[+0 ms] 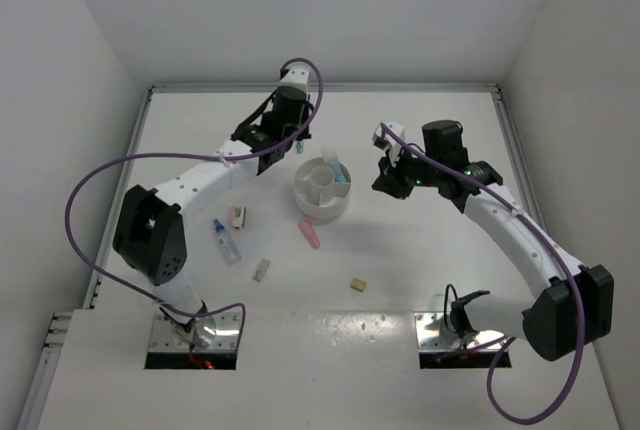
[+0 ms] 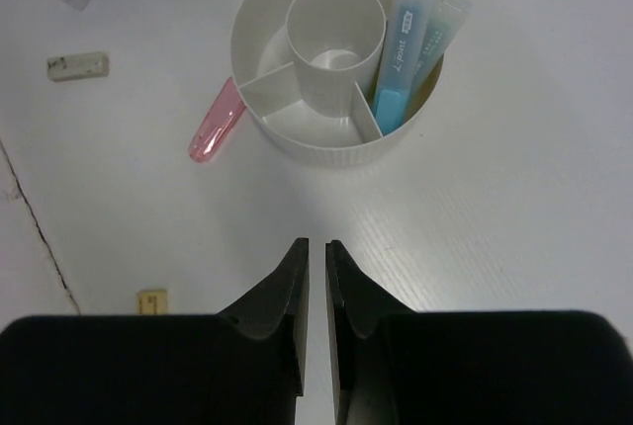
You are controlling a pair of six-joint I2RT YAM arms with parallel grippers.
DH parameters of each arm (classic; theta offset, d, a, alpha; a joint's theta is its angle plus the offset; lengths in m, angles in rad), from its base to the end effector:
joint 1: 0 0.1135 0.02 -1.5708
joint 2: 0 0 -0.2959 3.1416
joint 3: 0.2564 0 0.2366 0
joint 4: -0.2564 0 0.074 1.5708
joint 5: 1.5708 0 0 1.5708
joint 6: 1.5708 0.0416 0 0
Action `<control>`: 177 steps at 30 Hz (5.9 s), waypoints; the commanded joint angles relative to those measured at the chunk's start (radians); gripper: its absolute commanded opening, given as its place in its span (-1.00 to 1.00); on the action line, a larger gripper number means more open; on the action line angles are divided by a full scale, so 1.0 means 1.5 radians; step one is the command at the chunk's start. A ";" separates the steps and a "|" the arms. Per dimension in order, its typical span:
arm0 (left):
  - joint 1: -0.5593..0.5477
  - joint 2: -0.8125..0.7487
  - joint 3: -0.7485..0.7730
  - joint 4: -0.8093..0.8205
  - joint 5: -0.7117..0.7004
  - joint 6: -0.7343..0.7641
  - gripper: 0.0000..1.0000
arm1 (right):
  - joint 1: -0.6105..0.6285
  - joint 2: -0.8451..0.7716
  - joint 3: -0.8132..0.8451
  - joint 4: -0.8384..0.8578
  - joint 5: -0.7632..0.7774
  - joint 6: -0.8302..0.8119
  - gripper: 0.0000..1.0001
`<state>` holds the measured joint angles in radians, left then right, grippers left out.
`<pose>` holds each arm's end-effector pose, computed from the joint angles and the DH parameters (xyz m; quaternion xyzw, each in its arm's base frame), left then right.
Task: Sort the stationery into containers
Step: Place the stationery in the storage box, then pick up the stationery from the center of the board.
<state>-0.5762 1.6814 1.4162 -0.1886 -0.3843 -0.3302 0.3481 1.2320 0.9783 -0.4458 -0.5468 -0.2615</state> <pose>0.3359 -0.1996 0.3562 0.0017 0.8386 -0.0822 0.5386 0.2202 0.1029 0.3227 -0.3707 0.7985 0.2621 0.3954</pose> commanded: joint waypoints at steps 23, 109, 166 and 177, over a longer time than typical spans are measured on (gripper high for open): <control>-0.002 -0.008 -0.165 0.223 0.080 -0.042 -1.00 | -0.004 0.007 -0.007 0.026 0.011 -0.012 -0.75; 0.160 -0.663 -0.482 -0.053 0.061 -0.221 0.39 | 0.454 0.401 0.089 0.156 0.492 0.296 0.05; 0.160 -0.669 -0.476 -0.053 0.094 -0.221 0.41 | 0.402 0.341 0.126 0.107 0.280 0.183 -0.84; 0.167 -0.628 -0.476 -0.030 0.154 -0.243 0.41 | 0.387 0.256 0.260 0.028 0.393 0.025 -0.87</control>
<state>-0.3454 0.7265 0.6788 -0.2798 -0.2169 -0.6682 0.9409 1.6180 1.3384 -0.3450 -0.0425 -0.1310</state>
